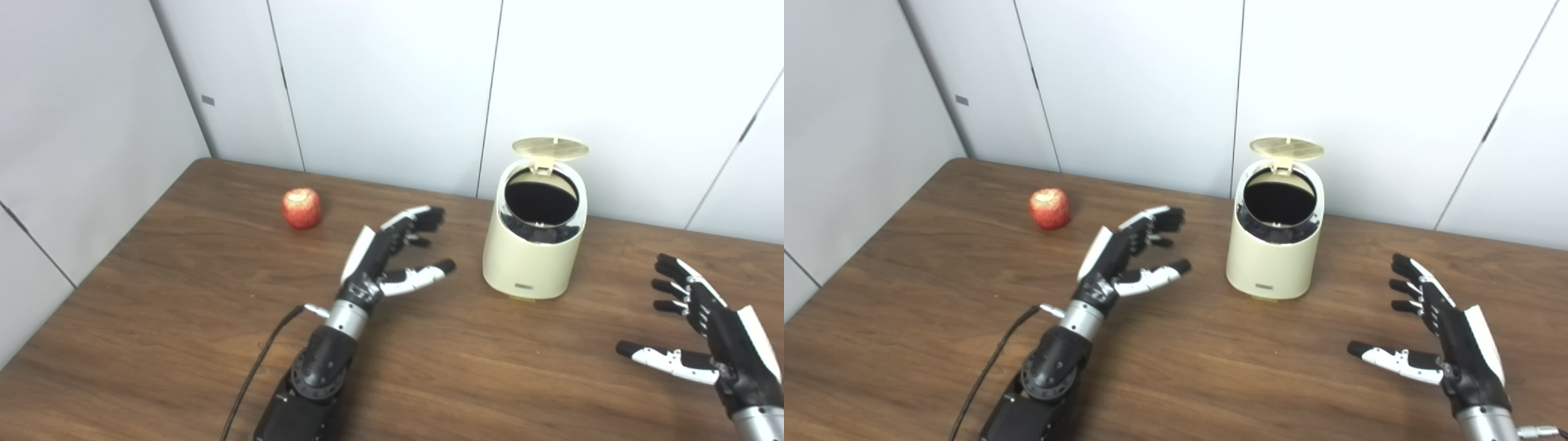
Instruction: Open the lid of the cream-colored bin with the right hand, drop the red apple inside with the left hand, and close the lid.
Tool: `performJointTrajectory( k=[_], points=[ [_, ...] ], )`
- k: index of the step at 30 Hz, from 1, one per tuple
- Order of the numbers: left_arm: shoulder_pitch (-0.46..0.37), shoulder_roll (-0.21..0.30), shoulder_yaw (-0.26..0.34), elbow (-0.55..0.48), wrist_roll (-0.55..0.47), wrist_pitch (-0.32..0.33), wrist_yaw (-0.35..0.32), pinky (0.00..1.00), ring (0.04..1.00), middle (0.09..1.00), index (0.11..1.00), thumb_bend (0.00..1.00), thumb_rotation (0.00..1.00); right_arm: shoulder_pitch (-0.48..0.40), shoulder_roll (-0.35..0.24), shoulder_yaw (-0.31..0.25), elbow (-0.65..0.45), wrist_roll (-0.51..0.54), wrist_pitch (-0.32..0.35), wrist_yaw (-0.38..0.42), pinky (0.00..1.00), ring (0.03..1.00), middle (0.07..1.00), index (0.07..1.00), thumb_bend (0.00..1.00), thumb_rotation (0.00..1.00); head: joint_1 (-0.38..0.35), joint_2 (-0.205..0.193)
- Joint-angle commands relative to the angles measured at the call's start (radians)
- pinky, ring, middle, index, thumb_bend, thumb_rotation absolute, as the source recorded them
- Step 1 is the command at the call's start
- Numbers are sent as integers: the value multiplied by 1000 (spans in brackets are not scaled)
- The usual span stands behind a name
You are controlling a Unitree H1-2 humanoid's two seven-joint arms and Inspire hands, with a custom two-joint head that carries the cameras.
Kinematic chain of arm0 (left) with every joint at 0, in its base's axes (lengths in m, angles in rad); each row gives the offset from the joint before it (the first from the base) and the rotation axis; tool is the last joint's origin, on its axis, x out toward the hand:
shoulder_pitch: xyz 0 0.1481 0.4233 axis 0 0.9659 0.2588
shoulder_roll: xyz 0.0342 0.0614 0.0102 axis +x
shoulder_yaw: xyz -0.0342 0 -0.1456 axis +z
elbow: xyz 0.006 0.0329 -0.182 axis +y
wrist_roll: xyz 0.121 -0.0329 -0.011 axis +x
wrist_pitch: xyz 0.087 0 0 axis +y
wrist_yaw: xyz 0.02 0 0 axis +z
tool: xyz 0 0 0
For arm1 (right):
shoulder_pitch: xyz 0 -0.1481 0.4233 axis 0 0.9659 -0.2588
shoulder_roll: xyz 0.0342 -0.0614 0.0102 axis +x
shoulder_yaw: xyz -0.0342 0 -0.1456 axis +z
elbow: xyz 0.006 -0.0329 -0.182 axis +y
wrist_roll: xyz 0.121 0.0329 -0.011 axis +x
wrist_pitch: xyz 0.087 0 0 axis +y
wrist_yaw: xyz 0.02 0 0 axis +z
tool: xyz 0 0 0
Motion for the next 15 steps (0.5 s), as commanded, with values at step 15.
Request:
performJointTrajectory(
  k=[15],
  points=[
    [-140, 162, 133, -49, 2, 59, 67, 627, 725, 775, 798, 739, 199, -36, -12, 1, -82, -1, 37, 4, 715, 831, 888, 884, 701, 0, -2, -5]
  ],
)
